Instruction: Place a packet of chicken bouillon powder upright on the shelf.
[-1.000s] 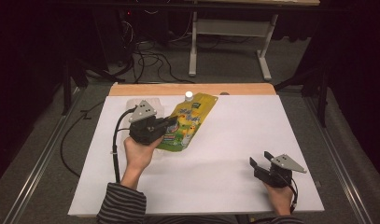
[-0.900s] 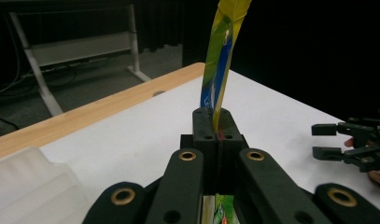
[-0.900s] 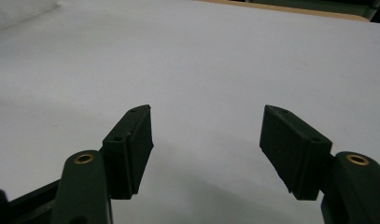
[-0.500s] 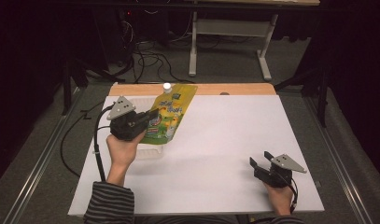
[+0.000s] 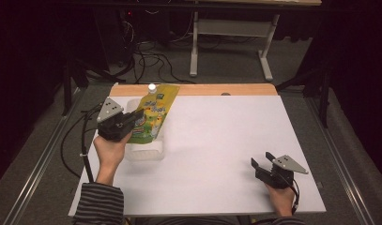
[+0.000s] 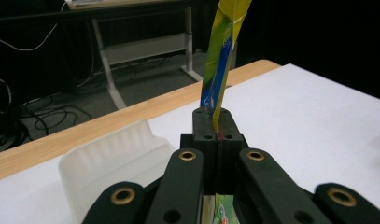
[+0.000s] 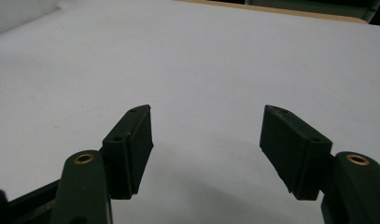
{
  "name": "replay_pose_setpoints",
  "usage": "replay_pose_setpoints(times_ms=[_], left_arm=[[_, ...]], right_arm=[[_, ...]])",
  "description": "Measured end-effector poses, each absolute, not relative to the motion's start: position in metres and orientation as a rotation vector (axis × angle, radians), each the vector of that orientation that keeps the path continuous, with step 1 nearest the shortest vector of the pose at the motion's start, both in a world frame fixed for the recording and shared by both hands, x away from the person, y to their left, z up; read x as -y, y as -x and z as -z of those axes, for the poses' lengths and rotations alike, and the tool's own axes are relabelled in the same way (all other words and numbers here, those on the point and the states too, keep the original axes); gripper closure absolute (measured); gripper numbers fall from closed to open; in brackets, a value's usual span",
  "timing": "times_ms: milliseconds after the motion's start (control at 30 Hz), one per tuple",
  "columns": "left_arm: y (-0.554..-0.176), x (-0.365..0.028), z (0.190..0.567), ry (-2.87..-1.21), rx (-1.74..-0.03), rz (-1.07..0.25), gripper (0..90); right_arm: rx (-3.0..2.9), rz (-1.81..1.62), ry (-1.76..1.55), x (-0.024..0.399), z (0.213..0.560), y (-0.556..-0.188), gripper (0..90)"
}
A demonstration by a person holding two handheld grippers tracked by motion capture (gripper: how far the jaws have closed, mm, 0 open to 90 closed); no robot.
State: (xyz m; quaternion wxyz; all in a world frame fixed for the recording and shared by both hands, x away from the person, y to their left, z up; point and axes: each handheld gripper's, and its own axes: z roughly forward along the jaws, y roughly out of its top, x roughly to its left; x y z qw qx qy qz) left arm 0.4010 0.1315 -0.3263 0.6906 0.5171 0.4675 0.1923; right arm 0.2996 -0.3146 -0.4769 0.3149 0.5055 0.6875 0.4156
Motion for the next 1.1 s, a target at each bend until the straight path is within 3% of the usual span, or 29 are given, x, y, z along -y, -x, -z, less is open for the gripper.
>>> replay_pose_setpoints(times_ms=[1100], left_arm=[[-0.415,-0.124,0.373,-1.292,-1.07,-0.426,89.6]], right_arm=[[-1.804,-1.106,-1.327,0.315,0.477,-0.299,34.7]])
